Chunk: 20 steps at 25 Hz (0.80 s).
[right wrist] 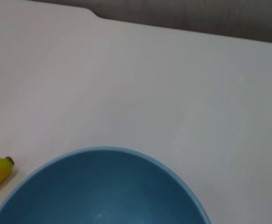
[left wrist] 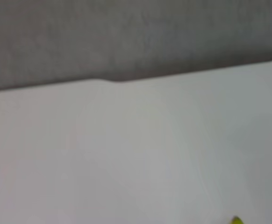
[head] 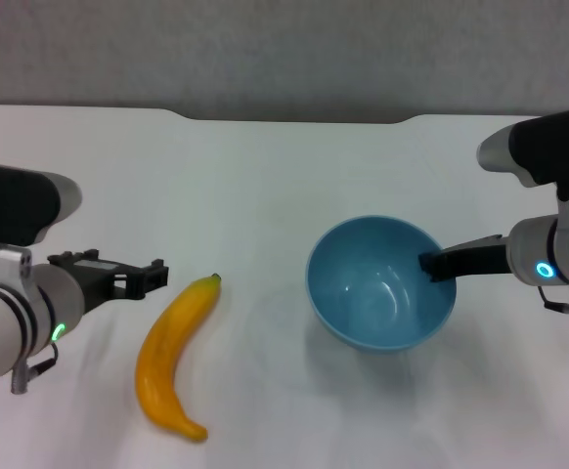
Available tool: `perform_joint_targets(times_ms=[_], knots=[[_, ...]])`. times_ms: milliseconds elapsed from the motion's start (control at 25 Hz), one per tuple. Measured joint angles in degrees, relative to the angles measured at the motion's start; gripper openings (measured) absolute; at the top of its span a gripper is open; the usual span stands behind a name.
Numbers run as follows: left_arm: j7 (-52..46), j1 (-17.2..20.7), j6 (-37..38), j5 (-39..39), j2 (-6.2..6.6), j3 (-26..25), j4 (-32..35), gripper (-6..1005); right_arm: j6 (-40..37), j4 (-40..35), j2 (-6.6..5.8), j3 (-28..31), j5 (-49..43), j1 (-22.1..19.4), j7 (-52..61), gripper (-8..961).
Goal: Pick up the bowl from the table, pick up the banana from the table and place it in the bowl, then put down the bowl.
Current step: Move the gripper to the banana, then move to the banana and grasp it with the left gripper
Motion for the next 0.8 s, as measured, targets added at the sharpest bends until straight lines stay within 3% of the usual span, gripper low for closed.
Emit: perform_joint_targets(times_ms=[280, 800], knots=[[0.42, -2.29, 3.72, -2.95, 0.0, 0.12, 2.3, 870, 0.08, 1.64, 0.14, 0.62, -1.0, -1.06, 0.01, 35], [-0.09, -3.65, 3.74, -5.95, -0.17, 1.1, 7.64, 880, 0.01, 3.68, -0.04, 1.25, -1.01, -3.27, -0.28, 35]])
